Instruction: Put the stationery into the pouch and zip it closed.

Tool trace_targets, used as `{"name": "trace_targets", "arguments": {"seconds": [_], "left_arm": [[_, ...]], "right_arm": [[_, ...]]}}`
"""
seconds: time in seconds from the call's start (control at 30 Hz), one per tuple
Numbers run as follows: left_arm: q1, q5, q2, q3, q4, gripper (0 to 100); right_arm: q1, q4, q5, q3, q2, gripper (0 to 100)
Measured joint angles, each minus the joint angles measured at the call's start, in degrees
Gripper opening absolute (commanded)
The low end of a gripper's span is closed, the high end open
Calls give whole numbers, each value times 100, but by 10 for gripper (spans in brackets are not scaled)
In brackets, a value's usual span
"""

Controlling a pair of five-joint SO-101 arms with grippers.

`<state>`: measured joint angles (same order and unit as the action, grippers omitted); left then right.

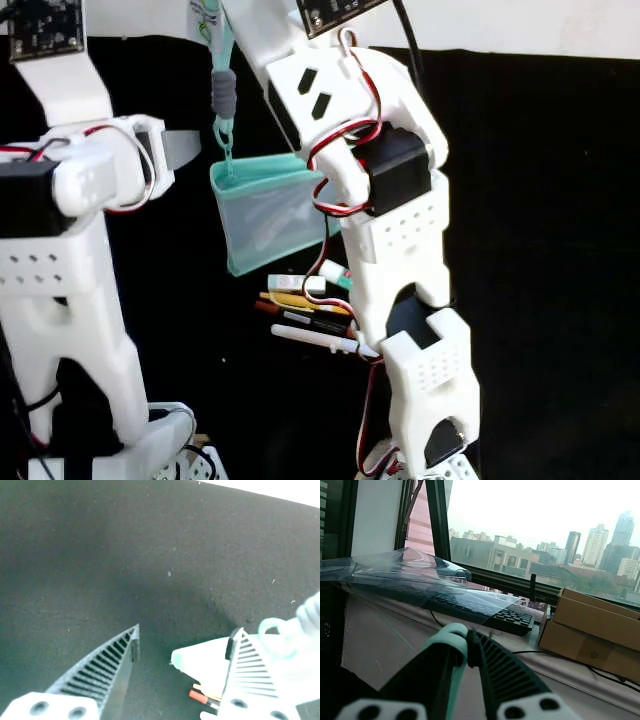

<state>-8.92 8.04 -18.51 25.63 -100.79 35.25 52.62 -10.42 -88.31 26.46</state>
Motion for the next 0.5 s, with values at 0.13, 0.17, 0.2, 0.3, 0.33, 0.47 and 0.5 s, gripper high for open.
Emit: {"name": "trace_targets", "arguments": {"seconds": [0.13,0.17,0.2,0.3,0.33,0.47,0.5], "left_arm": [[158,0,-246,-202,0,295],[220,0,-334,-246,0,295],[281,0,-413,-281,-9,295],[404,0,-659,-422,-18,295],[422,0,-738,-510,-18,295],[431,0,-1002,-870,-18,295],[431,0,-1081,-941,-18,295]], "right_arm": [[0,0,0,0,0,6],[0,0,0,0,0,6],[0,0,0,0,0,6],[0,0,0,0,0,6],[0,0,0,0,0,6],[0,0,0,0,0,6],[0,0,0,0,0,6]]}}
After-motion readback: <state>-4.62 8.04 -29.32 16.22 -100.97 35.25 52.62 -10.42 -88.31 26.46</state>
